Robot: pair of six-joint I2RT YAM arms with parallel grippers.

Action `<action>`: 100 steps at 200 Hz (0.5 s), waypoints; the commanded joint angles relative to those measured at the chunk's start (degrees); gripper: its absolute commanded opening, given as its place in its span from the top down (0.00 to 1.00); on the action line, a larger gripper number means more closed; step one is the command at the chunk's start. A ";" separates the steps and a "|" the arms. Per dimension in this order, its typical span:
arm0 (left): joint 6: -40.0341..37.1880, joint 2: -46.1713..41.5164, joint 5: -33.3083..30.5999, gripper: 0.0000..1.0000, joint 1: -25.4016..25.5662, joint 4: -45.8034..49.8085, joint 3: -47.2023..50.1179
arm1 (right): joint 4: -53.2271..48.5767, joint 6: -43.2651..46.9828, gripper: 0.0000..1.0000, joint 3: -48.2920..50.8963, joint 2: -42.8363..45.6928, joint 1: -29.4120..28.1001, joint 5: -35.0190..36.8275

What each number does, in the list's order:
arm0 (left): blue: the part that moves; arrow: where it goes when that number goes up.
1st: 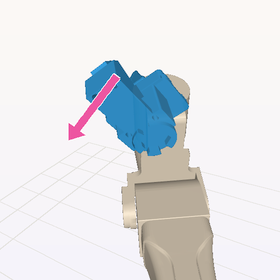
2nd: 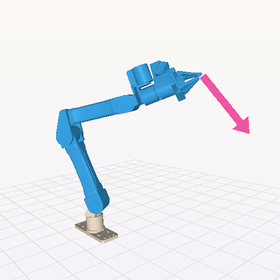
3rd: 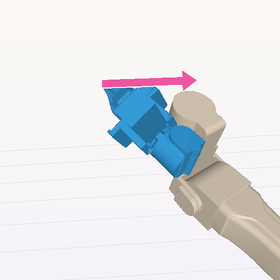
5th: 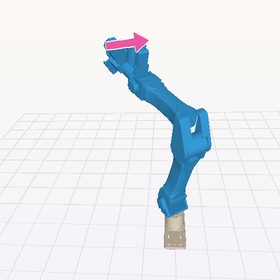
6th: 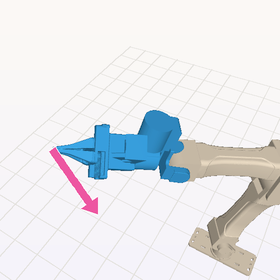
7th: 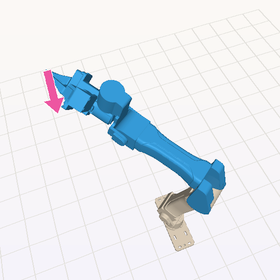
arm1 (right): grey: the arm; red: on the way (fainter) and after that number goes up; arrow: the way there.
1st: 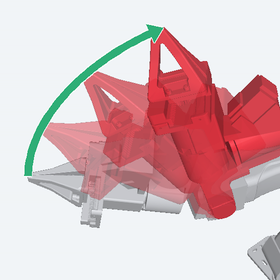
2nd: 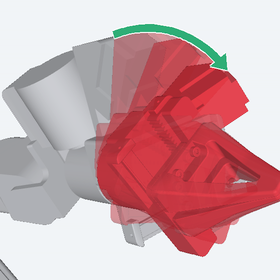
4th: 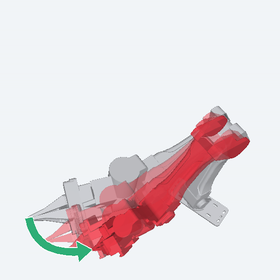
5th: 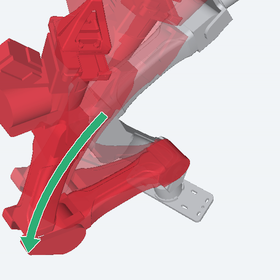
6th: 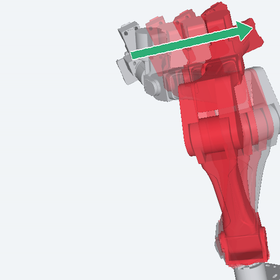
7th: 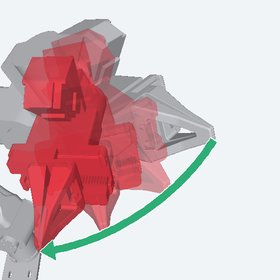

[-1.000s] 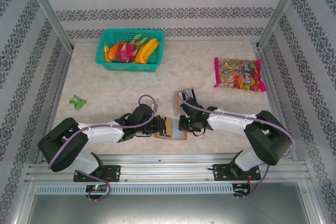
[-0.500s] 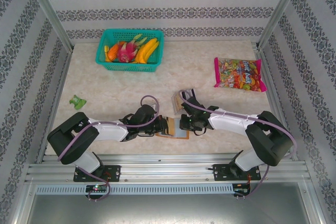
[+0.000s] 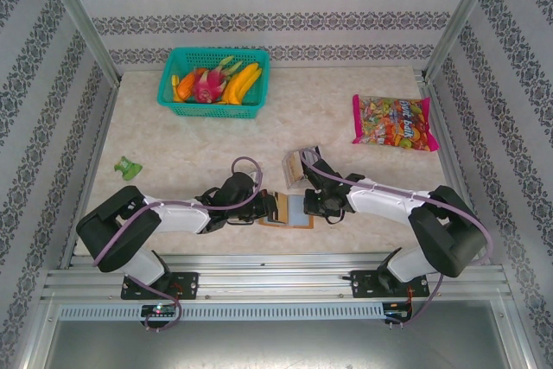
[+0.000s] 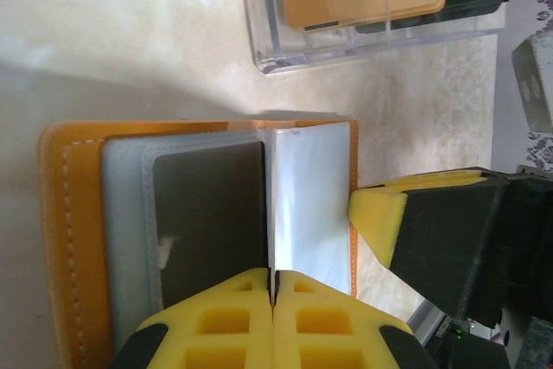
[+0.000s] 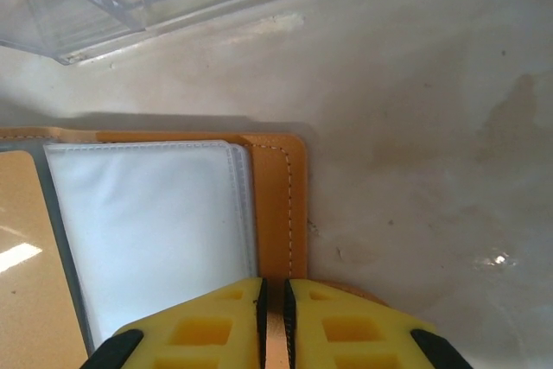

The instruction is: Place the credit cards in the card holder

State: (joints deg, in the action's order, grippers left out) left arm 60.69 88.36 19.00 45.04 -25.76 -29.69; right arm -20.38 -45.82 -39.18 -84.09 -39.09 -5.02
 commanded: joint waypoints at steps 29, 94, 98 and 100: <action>0.58 1.65 1.52 1.00 0.83 -5.49 0.31 | -1.33 0.82 0.85 1.48 -3.52 0.34 1.42; -0.26 1.61 -0.08 1.00 1.10 -0.37 0.06 | -1.85 1.09 0.84 1.56 -3.24 0.33 1.52; -0.16 1.65 -0.17 1.00 1.13 -0.26 0.07 | -1.73 1.09 0.85 1.64 -3.23 0.36 1.57; -0.20 1.71 -0.26 1.00 1.18 -0.30 0.05 | -1.69 1.09 0.84 1.65 -3.21 0.38 1.58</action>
State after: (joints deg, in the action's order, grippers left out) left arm 60.86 90.32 19.77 45.06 -28.49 -29.65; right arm -20.53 -45.80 -39.27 -84.20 -39.09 -4.97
